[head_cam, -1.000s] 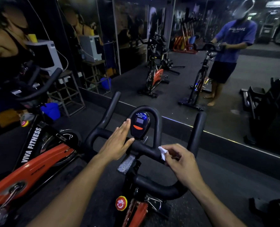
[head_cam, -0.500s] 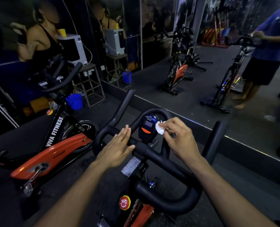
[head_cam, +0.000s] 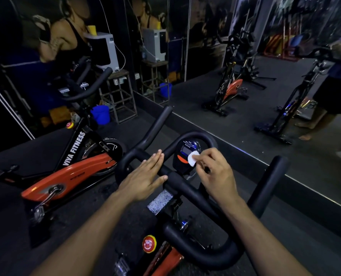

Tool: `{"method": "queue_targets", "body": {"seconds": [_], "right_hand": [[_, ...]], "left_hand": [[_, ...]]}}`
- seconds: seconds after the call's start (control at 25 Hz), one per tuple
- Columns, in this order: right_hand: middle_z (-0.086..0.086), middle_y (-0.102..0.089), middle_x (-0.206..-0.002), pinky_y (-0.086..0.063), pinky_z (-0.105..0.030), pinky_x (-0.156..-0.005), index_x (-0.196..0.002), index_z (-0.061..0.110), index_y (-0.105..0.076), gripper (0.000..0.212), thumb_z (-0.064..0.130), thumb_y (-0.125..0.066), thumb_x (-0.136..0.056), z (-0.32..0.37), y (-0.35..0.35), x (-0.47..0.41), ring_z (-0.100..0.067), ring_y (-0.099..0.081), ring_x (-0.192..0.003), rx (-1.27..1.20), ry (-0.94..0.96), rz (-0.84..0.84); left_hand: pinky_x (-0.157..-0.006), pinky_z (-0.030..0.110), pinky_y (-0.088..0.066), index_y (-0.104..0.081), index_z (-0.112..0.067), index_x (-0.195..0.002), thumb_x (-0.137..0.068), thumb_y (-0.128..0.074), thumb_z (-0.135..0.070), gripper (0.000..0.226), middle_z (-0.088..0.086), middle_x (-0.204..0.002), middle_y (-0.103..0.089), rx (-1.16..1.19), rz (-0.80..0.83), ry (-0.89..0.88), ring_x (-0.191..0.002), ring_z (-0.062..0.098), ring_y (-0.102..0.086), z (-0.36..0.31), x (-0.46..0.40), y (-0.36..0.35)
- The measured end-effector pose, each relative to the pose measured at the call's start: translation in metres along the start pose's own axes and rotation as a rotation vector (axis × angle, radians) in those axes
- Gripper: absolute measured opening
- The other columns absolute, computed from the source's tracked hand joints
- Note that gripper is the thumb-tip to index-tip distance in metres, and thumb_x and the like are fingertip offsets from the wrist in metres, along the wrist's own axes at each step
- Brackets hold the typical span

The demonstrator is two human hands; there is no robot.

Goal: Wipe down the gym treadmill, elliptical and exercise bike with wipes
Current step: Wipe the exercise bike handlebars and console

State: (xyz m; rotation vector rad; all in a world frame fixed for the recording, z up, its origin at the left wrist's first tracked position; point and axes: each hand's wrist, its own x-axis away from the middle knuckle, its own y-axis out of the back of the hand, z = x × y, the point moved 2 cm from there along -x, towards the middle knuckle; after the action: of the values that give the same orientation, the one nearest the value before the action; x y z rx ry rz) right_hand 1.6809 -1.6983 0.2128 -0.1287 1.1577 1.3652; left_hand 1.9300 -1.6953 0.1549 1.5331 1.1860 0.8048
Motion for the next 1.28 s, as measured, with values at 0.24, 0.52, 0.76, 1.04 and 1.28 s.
{"method": "queue_targets", "body": {"seconds": [0.24, 0.52, 0.76, 1.04, 1.28], "right_hand": [[0.004, -0.051, -0.097, -0.053, -0.032, -0.059, -0.105, 0.019, -0.068, 0.012, 0.016, -0.064, -0.094, 0.015, -0.027, 0.02, -0.015, -0.05, -0.083, 0.269, 0.127, 0.234], [0.002, -0.056, -0.094, -0.054, -0.029, -0.068, -0.103, 0.011, -0.074, 0.012, 0.01, -0.069, -0.093, 0.003, -0.007, -0.002, -0.013, -0.058, -0.078, 0.106, -0.01, 0.063], [-0.002, -0.06, -0.103, -0.048, -0.026, -0.078, -0.109, 0.012, -0.074, 0.016, 0.009, -0.066, -0.095, 0.001, -0.005, -0.042, -0.02, -0.053, -0.087, 0.234, 0.071, 0.06], [-0.001, -0.067, -0.09, -0.05, -0.041, -0.093, -0.081, 0.022, -0.064, 0.014, 0.009, -0.066, -0.078, 0.014, -0.043, -0.083, -0.027, -0.063, -0.093, 0.441, 0.329, 0.522], [-0.009, -0.066, -0.126, -0.022, -0.052, -0.122, -0.122, 0.008, -0.066, 0.038, 0.016, -0.036, -0.1, 0.008, -0.034, -0.027, -0.028, -0.05, -0.136, 0.765, 0.838, 0.604]], "left_hand": [[-0.122, 0.023, 0.005, 0.008, -0.027, -0.162, -0.096, -0.019, -0.069, 0.082, -0.017, -0.166, 0.021, 0.005, -0.007, -0.01, -0.151, -0.004, 0.015, 0.002, 0.0, -0.001], [-0.122, 0.024, 0.006, 0.01, -0.026, -0.162, -0.095, -0.014, -0.072, 0.084, -0.016, -0.166, 0.022, 0.005, -0.015, -0.026, -0.151, -0.003, 0.017, 0.004, 0.0, -0.002], [-0.124, 0.026, 0.004, 0.009, -0.026, -0.162, -0.095, -0.015, -0.072, 0.085, -0.017, -0.166, 0.023, 0.021, -0.024, -0.04, -0.151, -0.004, 0.017, 0.007, -0.002, -0.005], [-0.125, 0.025, 0.0, 0.001, -0.028, -0.163, -0.101, -0.032, -0.064, 0.079, -0.021, -0.166, 0.013, 0.092, -0.044, -0.021, -0.151, -0.007, 0.01, 0.01, -0.003, -0.004], [-0.126, 0.025, -0.001, -0.007, -0.024, -0.163, -0.103, -0.027, -0.055, 0.07, -0.022, -0.161, 0.003, 0.139, -0.079, 0.052, -0.151, -0.005, 0.003, 0.012, -0.002, -0.002]]}}
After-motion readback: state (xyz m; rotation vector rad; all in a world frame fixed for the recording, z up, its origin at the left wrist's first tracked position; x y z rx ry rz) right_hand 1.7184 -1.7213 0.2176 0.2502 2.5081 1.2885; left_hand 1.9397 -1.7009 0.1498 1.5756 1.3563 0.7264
